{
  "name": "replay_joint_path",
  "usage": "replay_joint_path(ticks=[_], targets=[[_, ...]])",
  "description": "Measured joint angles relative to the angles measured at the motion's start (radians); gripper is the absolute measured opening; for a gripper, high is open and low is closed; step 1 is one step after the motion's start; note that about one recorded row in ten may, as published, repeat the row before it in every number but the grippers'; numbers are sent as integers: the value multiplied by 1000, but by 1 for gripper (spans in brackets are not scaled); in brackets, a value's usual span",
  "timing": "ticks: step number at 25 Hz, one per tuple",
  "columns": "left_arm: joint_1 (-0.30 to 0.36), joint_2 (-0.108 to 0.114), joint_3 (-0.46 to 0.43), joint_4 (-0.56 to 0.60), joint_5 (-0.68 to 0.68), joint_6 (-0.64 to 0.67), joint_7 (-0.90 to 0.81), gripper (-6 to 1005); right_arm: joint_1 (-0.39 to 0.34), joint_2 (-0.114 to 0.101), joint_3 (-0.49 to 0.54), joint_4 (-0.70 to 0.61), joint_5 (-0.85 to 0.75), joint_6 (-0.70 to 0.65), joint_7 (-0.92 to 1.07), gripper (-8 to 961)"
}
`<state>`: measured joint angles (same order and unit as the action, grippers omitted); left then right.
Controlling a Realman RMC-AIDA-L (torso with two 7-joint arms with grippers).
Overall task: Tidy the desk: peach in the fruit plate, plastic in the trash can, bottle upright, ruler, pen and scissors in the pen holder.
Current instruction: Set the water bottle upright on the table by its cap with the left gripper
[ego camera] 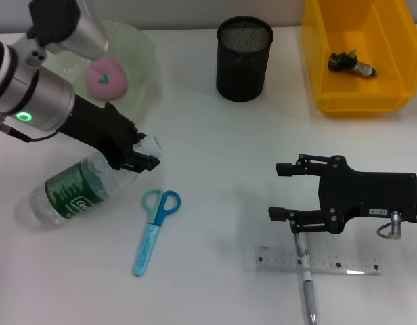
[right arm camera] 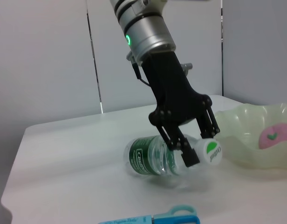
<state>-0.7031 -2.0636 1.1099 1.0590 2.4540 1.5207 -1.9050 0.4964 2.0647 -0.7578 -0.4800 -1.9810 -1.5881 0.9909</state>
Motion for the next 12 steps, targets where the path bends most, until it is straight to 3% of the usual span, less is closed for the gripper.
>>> replay_joint_path(ticks=[12], targets=[[49, 2, -116, 39, -102, 36, 72, 445, -3, 1, 0, 0, 1, 1, 0, 791]])
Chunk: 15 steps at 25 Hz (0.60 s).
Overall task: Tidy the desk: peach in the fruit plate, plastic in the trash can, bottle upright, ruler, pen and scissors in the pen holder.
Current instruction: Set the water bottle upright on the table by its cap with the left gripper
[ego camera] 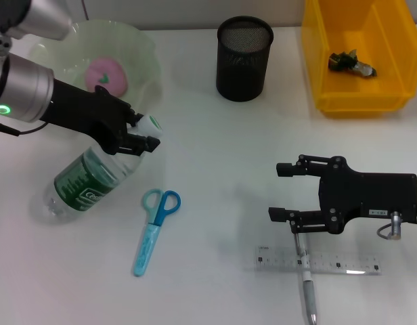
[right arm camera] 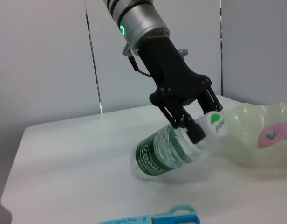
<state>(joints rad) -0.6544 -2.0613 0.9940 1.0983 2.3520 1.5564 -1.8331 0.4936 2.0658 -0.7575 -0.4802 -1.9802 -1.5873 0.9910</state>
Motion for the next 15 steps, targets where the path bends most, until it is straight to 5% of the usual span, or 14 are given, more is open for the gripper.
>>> replay_joint_path(ticks=[8, 15], targets=[[18, 3, -134, 8, -41, 54, 57, 445, 1, 0, 0, 0, 0, -3, 2, 791], [62, 20, -169, 24, -119, 65, 79, 445, 3, 0, 1, -4, 0, -4, 10, 790]])
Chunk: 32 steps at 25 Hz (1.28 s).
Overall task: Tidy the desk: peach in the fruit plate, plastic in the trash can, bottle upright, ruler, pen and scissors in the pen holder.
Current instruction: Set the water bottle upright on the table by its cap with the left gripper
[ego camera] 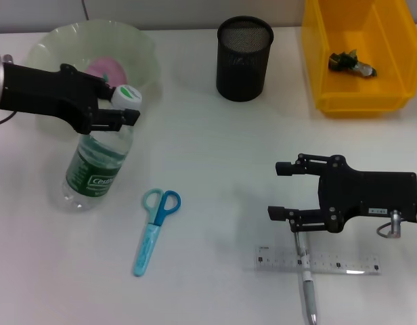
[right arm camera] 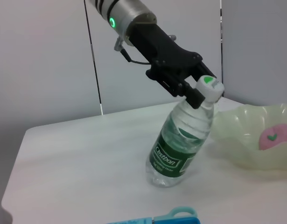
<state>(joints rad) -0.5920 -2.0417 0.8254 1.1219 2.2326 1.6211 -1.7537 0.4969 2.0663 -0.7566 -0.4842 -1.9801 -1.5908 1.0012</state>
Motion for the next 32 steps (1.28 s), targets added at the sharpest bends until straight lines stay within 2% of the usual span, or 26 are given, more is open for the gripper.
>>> replay_joint_path(ticks=[9, 12, 20, 32], targets=[[64, 24, -22, -6, -121, -4, 40, 444, 2, 0, 3, -1, 1, -3, 6, 791], [69, 26, -28, -8, -132, -4, 45, 442, 2, 0, 4, -2, 1, -3, 8, 791], [105, 32, -131, -90, -221, 1, 139, 443, 2, 0, 8, -6, 3, -4, 9, 790], [176, 40, -154, -141, -320, -1, 236, 449, 4, 0, 10, -7, 6, -13, 4, 791]])
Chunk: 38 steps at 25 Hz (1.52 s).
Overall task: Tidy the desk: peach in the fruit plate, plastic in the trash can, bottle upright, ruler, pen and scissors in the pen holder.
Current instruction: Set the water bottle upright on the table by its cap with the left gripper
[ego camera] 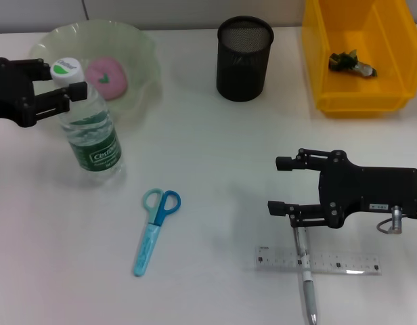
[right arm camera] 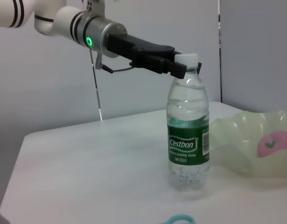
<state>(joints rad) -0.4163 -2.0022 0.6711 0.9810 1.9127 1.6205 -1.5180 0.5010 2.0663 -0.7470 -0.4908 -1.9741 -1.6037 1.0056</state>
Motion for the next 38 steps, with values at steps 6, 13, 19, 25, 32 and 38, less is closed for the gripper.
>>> replay_joint_path(ticks=[6, 13, 19, 25, 32, 38], targets=[[26, 1, -36, -15, -2, 0, 12, 452, 1, 0, -7, -9, 0, -5, -1, 791], [54, 4, -46, -16, -1, -22, 17, 455, 5, 0, -9, -12, 0, -15, -2, 791], [69, 5, -109, -19, 2, -39, 32, 458, 5, 0, -9, -12, 0, -16, -3, 790], [74, 3, -122, -33, 1, -81, 39, 461, 4, 0, -9, -12, 0, -17, -3, 791], [74, -3, -123, -34, 0, -111, 42, 464, -1, 0, -9, -12, 0, -19, -4, 790], [74, -10, -124, -34, -2, -123, 60, 467, -1, 0, -9, -12, 0, -19, -4, 790]])
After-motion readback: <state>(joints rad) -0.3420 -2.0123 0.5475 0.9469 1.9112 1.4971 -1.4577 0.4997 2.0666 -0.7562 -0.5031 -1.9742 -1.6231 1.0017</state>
